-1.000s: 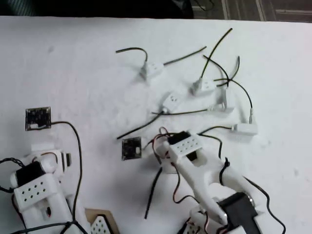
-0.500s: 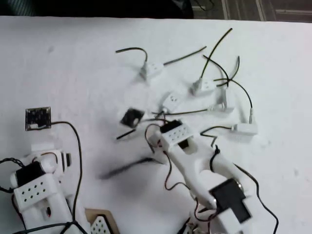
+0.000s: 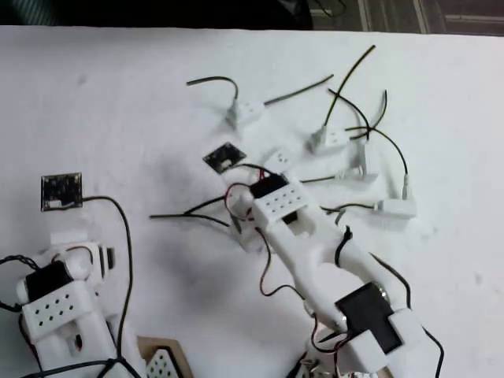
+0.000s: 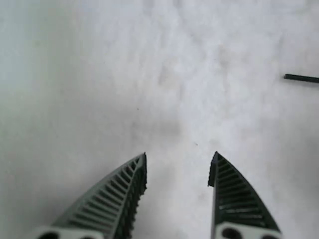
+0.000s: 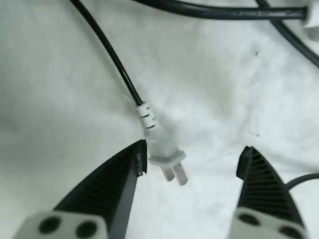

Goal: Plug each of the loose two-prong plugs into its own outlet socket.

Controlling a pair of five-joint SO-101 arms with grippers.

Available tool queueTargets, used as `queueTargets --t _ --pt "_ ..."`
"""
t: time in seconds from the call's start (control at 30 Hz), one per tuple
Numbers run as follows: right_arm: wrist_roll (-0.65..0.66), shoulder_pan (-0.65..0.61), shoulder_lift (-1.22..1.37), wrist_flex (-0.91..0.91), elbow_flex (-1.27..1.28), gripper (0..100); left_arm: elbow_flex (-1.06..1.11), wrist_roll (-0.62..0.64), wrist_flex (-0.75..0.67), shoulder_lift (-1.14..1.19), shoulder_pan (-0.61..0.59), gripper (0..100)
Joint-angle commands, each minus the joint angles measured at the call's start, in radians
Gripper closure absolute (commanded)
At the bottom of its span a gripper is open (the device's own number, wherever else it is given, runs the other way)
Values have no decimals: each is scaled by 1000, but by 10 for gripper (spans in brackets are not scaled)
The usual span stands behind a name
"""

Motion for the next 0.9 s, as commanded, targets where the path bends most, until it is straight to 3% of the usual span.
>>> queueTargets --t 0.0,0.1,0.47,0.87 --pt "68 -25 -16 24 -37 714 -2 -9 -15 -18 10 782" --pt "98 -45 -15 30 -35 714 -2 -9 -15 -18 10 782" --pt "397 -71 -5 24 -20 715 -2 -9 -15 -18 10 782" --pt "443 -74 -5 -211 167 751 -2 -9 -15 -18 10 782"
